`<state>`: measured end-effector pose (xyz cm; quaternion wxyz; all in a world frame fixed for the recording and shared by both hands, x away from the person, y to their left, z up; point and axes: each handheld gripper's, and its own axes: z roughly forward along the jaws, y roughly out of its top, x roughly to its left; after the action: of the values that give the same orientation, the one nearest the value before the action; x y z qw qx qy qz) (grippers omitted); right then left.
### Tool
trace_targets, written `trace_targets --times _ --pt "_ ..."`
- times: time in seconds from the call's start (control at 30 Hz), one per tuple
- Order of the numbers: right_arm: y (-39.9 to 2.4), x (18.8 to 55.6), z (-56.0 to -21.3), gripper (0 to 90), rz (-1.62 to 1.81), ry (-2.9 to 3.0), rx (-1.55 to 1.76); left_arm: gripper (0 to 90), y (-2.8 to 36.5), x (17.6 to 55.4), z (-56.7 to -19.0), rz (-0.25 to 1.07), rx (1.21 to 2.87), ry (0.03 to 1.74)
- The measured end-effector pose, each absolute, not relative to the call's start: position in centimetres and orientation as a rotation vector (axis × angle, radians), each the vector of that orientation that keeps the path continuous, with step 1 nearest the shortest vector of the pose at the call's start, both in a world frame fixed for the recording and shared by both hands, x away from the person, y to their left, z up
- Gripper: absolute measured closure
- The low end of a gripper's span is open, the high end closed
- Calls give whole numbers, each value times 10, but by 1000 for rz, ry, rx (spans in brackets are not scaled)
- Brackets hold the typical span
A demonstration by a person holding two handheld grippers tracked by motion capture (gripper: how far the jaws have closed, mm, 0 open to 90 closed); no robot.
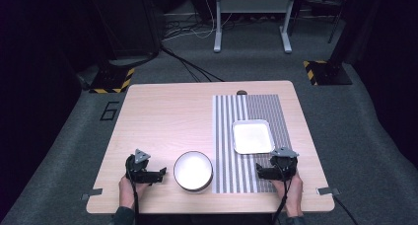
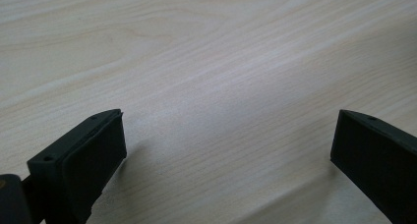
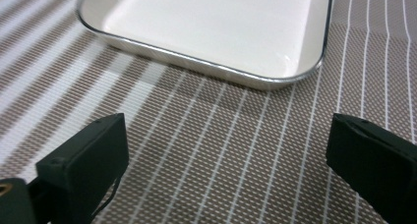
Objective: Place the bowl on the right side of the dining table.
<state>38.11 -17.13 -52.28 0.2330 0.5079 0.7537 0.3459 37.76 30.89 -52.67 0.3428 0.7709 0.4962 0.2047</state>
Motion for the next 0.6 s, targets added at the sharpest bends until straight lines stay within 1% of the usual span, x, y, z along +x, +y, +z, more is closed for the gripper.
trace_targets --times 0.37,0.6 --pt "-168 370 -511 47 995 2083 1367 15 298 373 -515 467 1977 1234" --pt "-164 362 -508 51 1017 2096 1333 17 292 366 -514 473 1990 1216"
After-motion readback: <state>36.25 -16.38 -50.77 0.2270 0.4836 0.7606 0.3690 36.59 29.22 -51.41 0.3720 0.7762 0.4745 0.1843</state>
